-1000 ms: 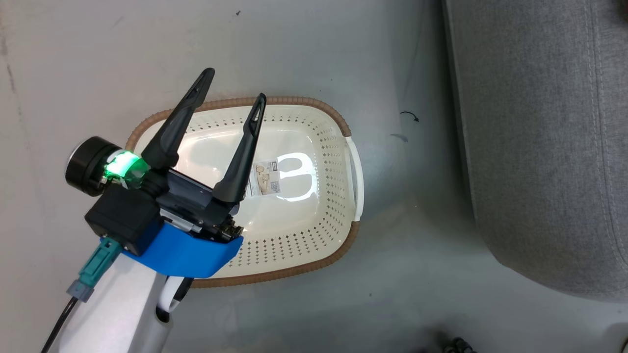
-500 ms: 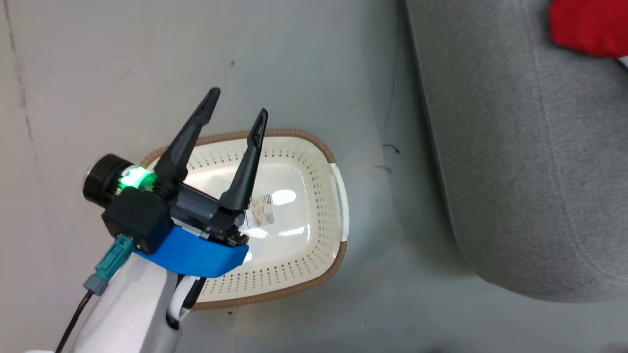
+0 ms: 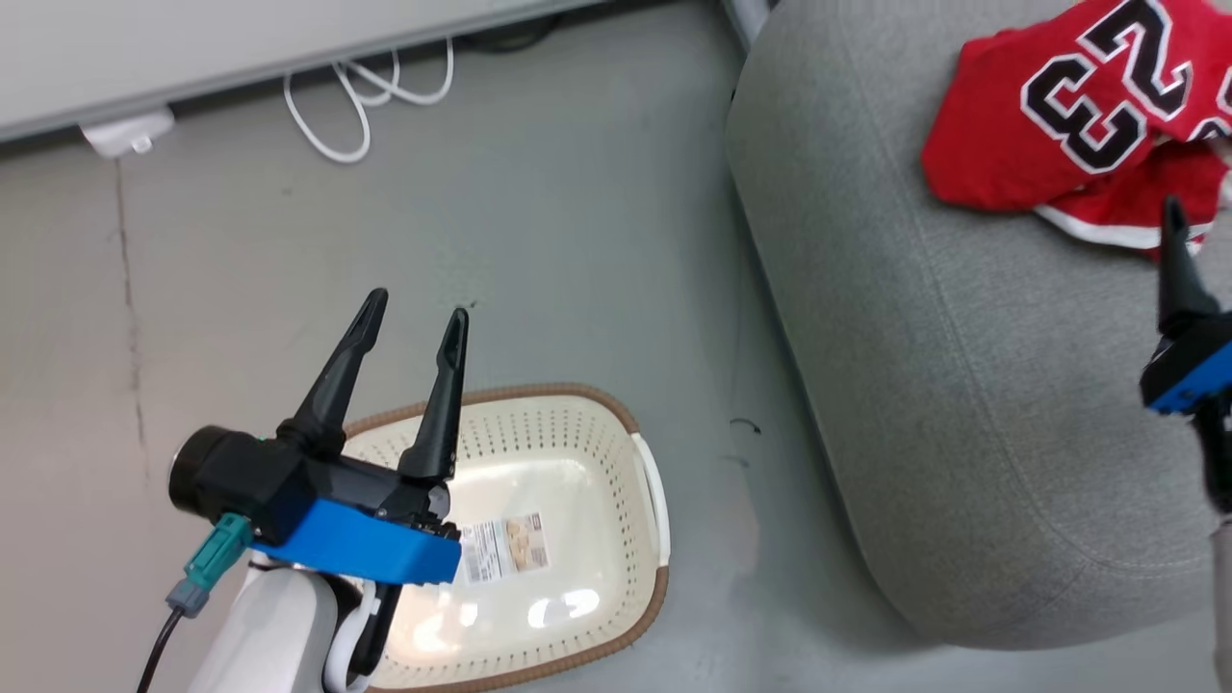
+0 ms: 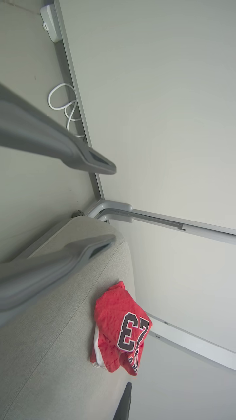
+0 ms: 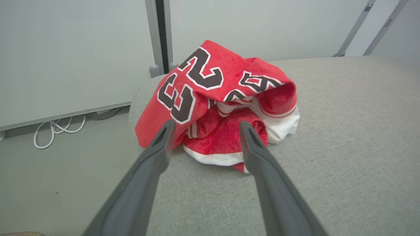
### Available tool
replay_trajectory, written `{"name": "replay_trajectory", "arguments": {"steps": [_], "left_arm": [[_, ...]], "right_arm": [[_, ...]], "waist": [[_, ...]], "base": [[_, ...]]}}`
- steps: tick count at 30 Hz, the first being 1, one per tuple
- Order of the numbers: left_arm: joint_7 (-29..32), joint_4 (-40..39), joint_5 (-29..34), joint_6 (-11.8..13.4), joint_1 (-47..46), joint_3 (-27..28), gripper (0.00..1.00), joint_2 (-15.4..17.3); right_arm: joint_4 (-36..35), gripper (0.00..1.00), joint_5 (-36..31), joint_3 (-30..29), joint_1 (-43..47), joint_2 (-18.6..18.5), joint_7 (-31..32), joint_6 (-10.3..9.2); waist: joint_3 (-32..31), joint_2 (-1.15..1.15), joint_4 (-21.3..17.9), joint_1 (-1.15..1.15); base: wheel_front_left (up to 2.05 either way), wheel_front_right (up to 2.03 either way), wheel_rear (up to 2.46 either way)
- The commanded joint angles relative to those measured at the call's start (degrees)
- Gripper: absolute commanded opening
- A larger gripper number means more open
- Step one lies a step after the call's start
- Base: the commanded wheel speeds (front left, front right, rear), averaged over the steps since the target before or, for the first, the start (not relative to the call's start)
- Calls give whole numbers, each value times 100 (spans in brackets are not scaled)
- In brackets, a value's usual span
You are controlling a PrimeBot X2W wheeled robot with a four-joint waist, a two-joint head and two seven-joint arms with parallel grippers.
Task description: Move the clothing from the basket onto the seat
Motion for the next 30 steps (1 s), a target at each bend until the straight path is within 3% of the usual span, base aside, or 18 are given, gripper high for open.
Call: {"name": "replay_trajectory", "arguments": {"steps": [1, 17, 30], "left_arm": [[-15, 44, 0, -11, 93, 75, 100, -33], [-15, 520, 119, -11, 686, 616, 100, -314], [-15, 827, 182, -11, 1054, 1036, 100, -490]], "right_arm": [[-121, 100, -30, 37, 200, 85, -71, 1], [-1408, 100, -444, 682, 1664, 895, -158, 2], [-1848, 100, -438, 847, 2514, 1147, -184, 2]], "waist": [[-280, 0, -30, 1], [-1141, 0, 218, 1], [-1612, 0, 765, 1]], "base": [[0, 0, 0], [0, 0, 0], [0, 0, 0]]}}
